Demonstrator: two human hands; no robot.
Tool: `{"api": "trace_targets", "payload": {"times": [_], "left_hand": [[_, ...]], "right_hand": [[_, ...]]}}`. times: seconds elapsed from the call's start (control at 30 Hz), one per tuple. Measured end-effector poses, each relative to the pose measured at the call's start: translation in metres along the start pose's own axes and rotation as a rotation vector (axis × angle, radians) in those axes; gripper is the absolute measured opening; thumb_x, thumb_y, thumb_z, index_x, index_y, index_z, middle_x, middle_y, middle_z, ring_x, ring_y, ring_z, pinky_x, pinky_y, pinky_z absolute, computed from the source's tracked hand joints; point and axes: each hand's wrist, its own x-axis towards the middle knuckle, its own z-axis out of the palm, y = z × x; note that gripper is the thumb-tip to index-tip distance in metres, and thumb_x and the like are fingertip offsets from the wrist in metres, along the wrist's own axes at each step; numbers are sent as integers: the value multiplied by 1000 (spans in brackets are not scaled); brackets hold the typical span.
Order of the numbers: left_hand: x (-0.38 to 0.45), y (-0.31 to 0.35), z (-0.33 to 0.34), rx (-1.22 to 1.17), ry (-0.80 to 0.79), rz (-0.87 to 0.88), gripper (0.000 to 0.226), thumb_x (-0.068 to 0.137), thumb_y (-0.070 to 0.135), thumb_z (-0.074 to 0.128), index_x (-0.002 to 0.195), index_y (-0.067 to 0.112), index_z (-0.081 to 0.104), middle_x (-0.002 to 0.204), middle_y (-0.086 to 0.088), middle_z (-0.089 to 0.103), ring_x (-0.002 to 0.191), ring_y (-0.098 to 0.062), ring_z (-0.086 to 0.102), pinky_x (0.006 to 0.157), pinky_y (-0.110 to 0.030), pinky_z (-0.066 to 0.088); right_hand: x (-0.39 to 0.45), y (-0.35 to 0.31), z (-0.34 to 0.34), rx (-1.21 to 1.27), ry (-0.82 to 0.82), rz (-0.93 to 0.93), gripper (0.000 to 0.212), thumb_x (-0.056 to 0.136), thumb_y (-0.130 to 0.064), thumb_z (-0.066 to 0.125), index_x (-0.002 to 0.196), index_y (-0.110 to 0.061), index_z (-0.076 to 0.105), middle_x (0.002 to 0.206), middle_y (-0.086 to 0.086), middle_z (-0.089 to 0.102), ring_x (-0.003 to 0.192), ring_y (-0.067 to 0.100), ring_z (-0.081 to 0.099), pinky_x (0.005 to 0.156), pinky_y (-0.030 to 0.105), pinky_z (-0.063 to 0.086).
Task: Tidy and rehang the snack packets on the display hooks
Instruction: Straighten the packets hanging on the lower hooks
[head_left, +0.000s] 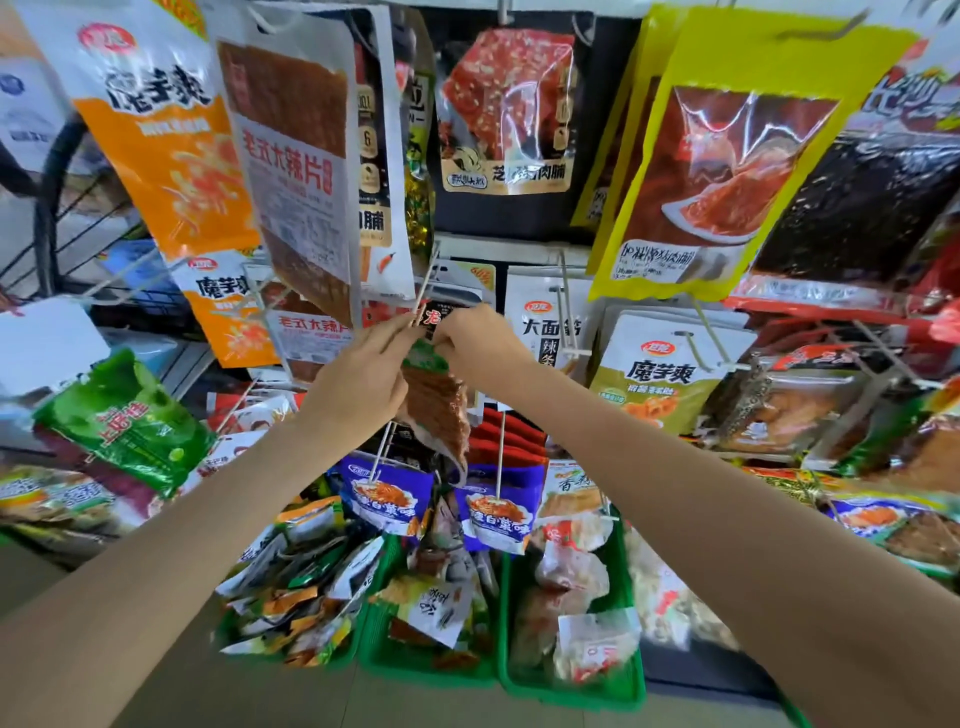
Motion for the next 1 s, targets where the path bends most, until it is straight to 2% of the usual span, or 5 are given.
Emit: {"api": "trace_targets", "payload": {"times": [0.3,0.43,0.73,0.9,1.0], "left_hand": [[0,38,-16,19,146,159,34,84,19,37,86,7,68,77,-4,67,78,-20,57,52,-31,50],[26,113,-4,-73,72,216,39,83,26,35,88,7,70,73,-11,68,67,-28,63,62,-34,51],[108,443,92,-297,-143,506,33,90,35,46,95,10,66,82,-14,68,78,-32,64,65,-37,47],[146,630,126,-382,-232,575,22,94,26,48,98,11,64,80,-11,66,82,-29,61,60,-34,34],[174,707,140,-389,-225,658,22,94,27,48,91,11,63,79,-14,64,80,-32,61,61,-38,37]], "right_hand": [[-52,24,-41,199,-200,-107,22,89,-6,52,71,-11,64,82,11,73,77,10,68,66,11,46],[-105,85,-82,339,-198,33,28,88,-5,52,64,-17,55,77,13,70,53,-7,63,55,5,43],[-362,345,-184,381,47,503,33,86,5,53,60,-15,56,50,-10,61,50,3,64,56,18,50],[-478,446,-232,19,267,695,22,84,-4,56,101,-7,70,101,16,69,99,26,63,75,25,39],[-515,495,-246,44,298,689,20,84,-10,59,101,-9,70,99,14,71,96,25,64,83,29,44]]}}
